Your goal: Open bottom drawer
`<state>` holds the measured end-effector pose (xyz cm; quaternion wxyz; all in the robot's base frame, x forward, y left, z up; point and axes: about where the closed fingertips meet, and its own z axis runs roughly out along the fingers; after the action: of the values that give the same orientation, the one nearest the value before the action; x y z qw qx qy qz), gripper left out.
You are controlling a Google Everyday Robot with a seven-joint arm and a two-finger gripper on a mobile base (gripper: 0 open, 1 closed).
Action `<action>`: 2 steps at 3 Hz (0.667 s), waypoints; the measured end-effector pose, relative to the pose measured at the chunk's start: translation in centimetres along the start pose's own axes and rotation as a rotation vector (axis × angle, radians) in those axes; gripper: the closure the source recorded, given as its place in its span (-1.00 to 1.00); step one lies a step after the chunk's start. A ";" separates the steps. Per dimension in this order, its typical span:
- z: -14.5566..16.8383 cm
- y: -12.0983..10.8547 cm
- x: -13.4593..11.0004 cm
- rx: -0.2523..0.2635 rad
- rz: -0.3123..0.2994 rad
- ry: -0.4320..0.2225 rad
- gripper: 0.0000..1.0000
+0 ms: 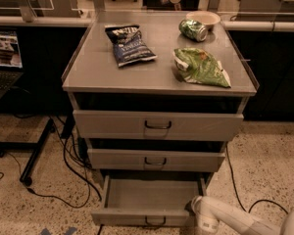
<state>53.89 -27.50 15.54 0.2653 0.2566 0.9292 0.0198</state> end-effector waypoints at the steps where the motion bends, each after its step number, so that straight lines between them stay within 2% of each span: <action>1: -0.9 -1.0 1.5 0.002 0.031 0.029 1.00; 2: -2.6 -2.4 3.8 -0.005 0.072 0.059 1.00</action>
Offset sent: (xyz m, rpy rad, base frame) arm -0.1114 0.0005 0.0058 0.1420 0.0728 -0.1005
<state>48.70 -27.53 15.56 0.2377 0.2887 0.9266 0.0393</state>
